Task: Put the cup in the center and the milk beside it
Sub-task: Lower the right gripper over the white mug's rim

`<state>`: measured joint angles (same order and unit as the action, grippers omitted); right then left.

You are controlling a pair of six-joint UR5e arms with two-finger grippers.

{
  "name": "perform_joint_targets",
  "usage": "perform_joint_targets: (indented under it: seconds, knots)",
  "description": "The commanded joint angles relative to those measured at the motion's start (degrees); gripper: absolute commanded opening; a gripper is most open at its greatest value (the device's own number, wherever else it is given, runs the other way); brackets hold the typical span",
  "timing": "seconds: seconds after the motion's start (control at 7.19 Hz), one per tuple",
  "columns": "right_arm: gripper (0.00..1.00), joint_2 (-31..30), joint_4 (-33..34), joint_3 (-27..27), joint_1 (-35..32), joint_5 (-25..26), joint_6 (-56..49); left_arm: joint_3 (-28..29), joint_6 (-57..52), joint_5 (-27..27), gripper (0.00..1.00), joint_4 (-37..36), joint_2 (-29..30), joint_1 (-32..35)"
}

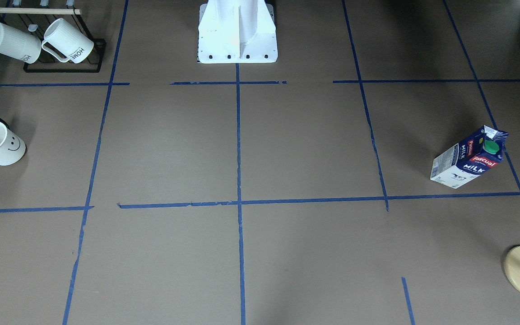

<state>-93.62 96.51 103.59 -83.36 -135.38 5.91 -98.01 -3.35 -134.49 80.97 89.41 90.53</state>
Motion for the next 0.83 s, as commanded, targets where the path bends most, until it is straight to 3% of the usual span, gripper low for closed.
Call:
perform_joint_targets:
  seconds: [0.0,0.28,0.7]
  knots:
    - [1.00,-0.16,-0.01,1.26,0.74,-0.06,0.24,0.10,0.10,0.10,1.00,0.50,-0.03,0.00]
    - [1.00,-0.16,-1.14,1.44,3.54,-0.14,2.25,0.19,0.19,-0.16,1.00,0.51,-0.03,0.00]
    - [1.00,-3.24,-17.02,-0.83,12.84,3.87,14.53,0.37,0.19,-0.25,1.00,0.59,0.06,-0.18]
